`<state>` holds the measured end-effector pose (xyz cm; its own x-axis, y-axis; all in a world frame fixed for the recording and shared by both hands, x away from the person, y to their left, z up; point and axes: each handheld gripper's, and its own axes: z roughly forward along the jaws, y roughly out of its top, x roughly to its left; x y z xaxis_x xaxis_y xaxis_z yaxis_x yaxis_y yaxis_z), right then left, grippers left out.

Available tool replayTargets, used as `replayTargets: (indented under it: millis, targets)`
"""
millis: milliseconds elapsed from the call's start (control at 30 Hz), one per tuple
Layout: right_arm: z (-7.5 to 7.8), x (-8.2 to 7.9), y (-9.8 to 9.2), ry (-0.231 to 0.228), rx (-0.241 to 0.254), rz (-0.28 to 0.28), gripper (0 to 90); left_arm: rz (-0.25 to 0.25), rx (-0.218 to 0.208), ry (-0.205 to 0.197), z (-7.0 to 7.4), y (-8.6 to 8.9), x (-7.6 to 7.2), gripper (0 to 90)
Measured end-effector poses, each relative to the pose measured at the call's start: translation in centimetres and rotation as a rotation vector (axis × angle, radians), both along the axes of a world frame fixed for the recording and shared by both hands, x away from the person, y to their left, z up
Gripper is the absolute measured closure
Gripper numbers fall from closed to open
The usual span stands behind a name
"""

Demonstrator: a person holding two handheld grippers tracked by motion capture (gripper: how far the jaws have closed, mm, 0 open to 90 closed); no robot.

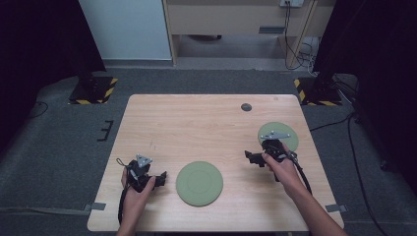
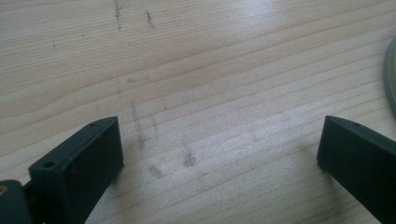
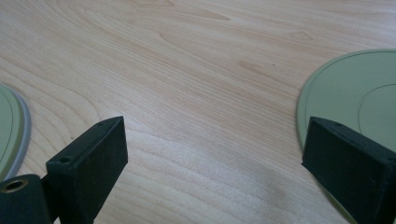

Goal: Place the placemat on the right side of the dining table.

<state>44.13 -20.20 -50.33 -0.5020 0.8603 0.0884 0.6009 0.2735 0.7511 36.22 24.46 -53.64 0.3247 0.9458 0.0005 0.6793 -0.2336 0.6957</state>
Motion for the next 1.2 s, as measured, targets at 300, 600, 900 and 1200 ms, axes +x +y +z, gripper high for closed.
replayTargets:
  millis: [300,600,900,1200]
  targets:
    - [-0.7,-0.7,0.5,0.016,-0.007,0.018,7.0,0.0,0.0,0.0,0.0,0.0,0.0,0.0]
    - [-1.3,-1.3,0.9,0.031,-0.014,0.031,7.1,0.0,0.0,0.0,0.0,0.0,0.0,0.0]
    - [-1.5,-1.7,1.7,0.035,-0.024,0.058,7.1,0.0,0.0,0.0,0.0,0.0,0.0,0.0]
    - [-1.7,-2.2,2.8,0.04,-0.017,0.083,7.1,-0.001,0.0,0.0,0.0,0.0,0.0,0.0]
